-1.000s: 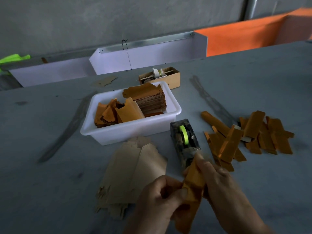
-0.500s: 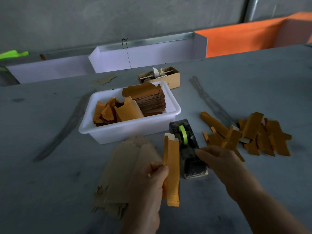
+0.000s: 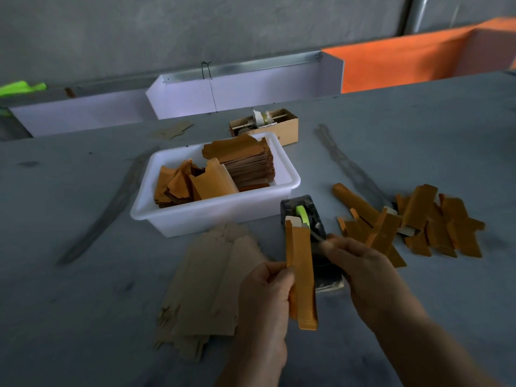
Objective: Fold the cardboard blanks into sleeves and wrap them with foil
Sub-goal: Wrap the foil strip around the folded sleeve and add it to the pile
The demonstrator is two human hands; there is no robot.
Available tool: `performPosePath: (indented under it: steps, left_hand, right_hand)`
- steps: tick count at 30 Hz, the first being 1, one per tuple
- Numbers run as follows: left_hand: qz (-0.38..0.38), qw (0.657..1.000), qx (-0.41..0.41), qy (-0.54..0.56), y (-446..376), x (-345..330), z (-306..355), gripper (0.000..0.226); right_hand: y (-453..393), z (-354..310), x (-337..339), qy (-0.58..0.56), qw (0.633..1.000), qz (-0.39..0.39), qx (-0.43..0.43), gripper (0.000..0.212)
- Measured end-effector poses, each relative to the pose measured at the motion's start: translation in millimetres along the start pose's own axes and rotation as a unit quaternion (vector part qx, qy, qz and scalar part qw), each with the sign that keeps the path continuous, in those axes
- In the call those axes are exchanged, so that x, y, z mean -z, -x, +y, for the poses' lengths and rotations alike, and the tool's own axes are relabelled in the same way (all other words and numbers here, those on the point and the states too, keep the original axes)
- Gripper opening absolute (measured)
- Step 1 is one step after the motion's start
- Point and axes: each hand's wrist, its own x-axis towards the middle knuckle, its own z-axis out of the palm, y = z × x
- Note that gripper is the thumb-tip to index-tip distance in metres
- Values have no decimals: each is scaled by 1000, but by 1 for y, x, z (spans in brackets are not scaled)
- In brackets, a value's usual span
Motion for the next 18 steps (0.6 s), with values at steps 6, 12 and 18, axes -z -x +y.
performPosePath:
  steps: [6,12,18]
  left_hand:
    - [-9,999,32,24,0,3,-3,24]
    - [4,999,9,37,-1,4,-4,38]
    - [-41,997,-55,21,1,-2,4,26]
  right_hand:
    - [13,5,4,186,976,86,79,8]
    - [22,19,0,321,925,135,155,20]
    - [26,23,-4,325,917,146,181,19]
